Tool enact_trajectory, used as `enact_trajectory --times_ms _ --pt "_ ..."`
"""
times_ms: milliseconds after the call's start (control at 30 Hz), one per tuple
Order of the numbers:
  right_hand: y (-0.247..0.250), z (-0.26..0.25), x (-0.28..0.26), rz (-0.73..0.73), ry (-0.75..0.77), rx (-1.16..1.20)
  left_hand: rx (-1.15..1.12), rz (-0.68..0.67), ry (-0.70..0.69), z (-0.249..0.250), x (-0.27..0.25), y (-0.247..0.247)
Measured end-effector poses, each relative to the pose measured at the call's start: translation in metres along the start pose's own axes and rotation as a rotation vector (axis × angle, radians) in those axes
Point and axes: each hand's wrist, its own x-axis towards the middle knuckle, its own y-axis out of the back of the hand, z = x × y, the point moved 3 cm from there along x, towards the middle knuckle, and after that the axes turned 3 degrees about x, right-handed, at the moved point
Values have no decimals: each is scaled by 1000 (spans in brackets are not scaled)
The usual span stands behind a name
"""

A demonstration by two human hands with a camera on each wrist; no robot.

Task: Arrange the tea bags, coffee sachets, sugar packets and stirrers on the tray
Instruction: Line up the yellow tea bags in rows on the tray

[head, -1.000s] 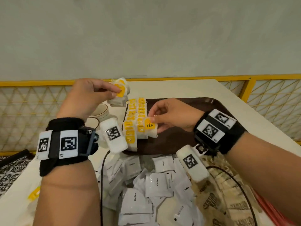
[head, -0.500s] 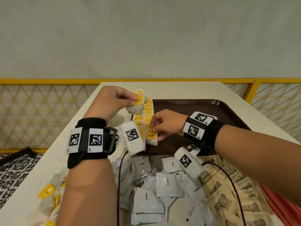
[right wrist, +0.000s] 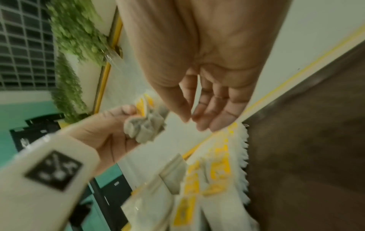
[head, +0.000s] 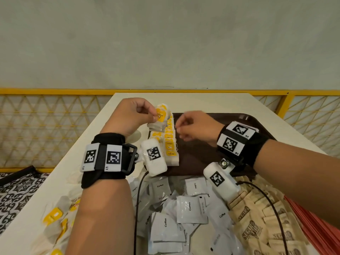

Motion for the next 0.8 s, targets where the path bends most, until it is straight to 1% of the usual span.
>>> enact_trajectory --times_ms 67,133,167,233,333,467,567,667,733,800 --pt "6 -19 -2 91 135 137 5 15 -4 0 2 -2" --pt "6 -32 -4 107 224 198 12 37 -2 1 4 -4" --pt "4 -36 -5 100 239 197 9 51 4 1 5 -5" --pt "0 -37 -4 95 229 168 -7 80 12 1 6 -7" --pt "-2 -34 -2 147 197 147 -22 101 11 2 6 -9" --pt "-1 -34 0 168 156 192 -12 105 3 2 8 -11" --pt "0 -34 1 135 128 257 -20 96 0 2 8 -12" --pt "1 -32 0 73 116 383 -56 89 -13 1 8 -13" --pt "2 -30 0 37 87 470 -116 89 -21 2 8 -16" --pt "4 -28 0 19 69 513 -225 66 -1 2 8 -18"
